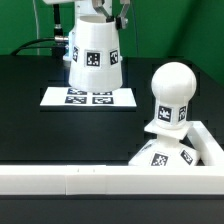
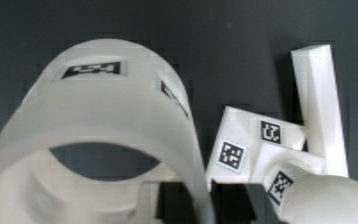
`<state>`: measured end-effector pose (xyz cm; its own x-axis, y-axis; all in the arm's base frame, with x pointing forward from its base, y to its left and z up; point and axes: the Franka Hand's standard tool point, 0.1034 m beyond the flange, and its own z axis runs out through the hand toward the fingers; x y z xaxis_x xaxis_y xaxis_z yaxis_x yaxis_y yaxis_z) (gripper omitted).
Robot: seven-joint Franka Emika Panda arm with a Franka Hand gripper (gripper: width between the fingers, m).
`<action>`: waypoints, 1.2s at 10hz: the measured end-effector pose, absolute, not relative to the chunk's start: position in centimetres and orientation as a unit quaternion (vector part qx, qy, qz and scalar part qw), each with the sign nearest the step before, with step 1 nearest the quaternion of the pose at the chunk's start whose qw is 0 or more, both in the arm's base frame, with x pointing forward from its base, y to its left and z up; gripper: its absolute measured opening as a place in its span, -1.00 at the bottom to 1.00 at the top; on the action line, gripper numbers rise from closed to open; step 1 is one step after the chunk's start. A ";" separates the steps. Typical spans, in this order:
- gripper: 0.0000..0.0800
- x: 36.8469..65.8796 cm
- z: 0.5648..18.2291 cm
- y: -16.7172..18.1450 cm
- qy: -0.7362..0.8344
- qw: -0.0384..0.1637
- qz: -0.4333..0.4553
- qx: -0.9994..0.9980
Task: Assemble lamp
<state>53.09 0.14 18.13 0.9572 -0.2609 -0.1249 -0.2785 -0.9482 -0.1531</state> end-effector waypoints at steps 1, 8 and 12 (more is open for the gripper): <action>-0.89 53.0 18.4 0.4 0.135 0.087 0.055 -0.985; -0.89 58.2 25.3 6.7 0.161 0.122 0.047 -0.978; -0.89 61.3 24.8 8.4 0.168 0.122 0.041 -0.977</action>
Offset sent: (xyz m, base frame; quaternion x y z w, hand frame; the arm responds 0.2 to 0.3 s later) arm 0.0326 0.0386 0.0374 0.0071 -0.0212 0.0306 0.9993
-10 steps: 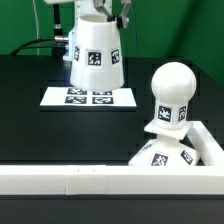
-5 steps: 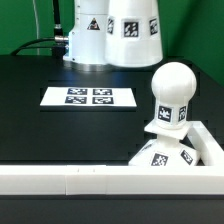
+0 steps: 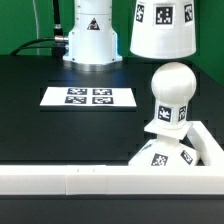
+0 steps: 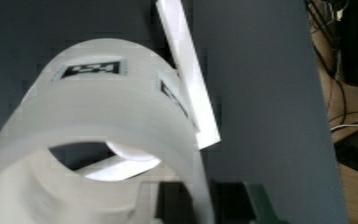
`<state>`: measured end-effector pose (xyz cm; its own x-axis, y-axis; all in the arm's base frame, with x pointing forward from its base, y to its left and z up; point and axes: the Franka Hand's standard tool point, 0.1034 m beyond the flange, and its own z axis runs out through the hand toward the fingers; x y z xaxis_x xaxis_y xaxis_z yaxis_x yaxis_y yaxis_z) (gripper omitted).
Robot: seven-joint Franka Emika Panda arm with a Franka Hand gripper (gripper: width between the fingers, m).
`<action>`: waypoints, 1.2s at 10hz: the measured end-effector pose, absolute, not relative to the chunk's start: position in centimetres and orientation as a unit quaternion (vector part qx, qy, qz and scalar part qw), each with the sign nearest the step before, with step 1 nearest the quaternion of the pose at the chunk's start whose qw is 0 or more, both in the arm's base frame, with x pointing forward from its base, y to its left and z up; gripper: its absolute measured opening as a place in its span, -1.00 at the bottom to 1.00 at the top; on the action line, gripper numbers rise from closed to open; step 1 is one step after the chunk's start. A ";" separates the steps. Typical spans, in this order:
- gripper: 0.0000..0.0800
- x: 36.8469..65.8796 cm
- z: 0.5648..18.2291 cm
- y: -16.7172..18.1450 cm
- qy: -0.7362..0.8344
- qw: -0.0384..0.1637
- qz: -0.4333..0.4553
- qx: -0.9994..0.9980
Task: Assemble lamp
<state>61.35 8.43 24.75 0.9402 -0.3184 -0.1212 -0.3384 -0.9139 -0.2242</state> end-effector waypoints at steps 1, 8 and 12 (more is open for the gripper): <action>-0.89 61.7 23.8 9.1 0.174 0.119 0.043 -0.977; -0.89 61.5 17.7 10.0 0.170 0.105 0.072 -0.977; -0.89 60.6 15.5 10.1 0.165 0.100 0.086 -0.977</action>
Offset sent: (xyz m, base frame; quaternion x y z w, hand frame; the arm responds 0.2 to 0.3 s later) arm 0.0082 0.0078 -0.0321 -0.0300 -0.0090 -0.0239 0.9992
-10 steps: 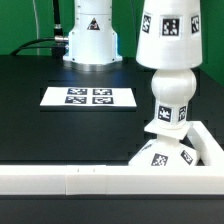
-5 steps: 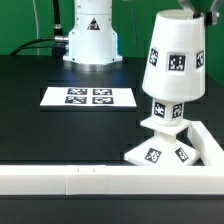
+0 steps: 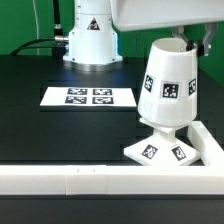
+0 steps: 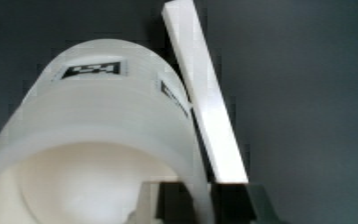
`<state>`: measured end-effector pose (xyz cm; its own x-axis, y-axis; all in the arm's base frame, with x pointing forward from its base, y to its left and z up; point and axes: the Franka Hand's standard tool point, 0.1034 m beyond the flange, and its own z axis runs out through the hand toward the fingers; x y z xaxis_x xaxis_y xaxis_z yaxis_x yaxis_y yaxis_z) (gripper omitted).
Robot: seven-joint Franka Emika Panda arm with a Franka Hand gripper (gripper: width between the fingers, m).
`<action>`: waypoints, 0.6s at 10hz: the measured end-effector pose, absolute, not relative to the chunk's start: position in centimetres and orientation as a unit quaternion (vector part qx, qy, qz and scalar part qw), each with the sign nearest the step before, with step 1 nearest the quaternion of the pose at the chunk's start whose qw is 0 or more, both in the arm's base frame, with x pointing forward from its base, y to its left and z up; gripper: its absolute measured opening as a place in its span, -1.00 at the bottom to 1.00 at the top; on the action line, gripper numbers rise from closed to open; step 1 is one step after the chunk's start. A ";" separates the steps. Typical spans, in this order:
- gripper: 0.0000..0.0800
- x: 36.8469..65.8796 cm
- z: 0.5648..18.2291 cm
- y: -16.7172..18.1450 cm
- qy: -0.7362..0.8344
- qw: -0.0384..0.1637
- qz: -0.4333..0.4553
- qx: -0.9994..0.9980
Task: Assemble lamp
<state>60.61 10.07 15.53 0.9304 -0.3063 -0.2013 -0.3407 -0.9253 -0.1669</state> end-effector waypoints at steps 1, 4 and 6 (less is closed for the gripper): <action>-0.89 60.6 15.5 10.1 0.165 0.100 0.086 -0.977; -0.89 60.2 15.4 9.8 0.161 0.100 0.080 -0.979; -0.38 59.8 15.5 9.7 0.162 0.100 0.083 -0.978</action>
Offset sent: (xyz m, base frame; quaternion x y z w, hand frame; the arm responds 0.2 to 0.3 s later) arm -0.0233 -0.0088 -0.0077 -0.0085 0.0111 -0.0160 0.9998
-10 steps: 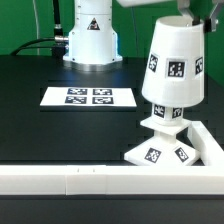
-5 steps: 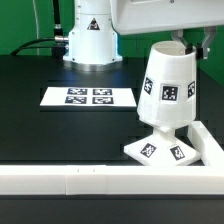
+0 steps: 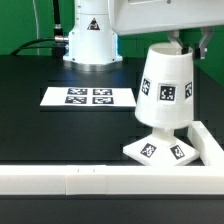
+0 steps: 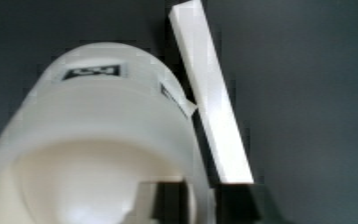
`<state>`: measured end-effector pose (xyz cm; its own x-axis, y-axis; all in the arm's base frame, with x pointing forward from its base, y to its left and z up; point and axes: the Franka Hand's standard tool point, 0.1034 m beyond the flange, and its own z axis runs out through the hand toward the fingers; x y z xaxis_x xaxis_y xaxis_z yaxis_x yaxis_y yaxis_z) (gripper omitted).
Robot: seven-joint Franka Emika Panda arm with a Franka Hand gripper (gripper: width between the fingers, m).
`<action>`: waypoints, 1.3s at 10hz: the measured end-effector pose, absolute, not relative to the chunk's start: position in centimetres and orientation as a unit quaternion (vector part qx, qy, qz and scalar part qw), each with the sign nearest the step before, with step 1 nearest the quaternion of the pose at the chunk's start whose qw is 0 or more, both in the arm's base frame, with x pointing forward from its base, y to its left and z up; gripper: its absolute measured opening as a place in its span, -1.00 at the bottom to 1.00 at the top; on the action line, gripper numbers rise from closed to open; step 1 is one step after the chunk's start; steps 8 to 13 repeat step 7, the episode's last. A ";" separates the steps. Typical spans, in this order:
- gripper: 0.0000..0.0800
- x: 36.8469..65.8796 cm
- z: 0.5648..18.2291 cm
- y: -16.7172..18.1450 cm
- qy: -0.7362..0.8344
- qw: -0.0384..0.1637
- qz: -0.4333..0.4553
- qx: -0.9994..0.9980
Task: Assemble lamp
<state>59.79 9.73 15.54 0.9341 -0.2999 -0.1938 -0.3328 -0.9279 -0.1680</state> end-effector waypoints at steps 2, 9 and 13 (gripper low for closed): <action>0.06 59.7 15.8 9.6 0.163 0.100 0.084 -0.978; 0.74 58.9 18.2 10.2 0.172 0.094 0.095 -0.976; 0.74 58.9 18.2 10.2 0.172 0.094 0.095 -0.976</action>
Offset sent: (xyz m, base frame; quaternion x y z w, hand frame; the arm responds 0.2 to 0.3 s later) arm -0.0131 -0.0081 0.0135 -0.0635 -0.0340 0.0163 0.9973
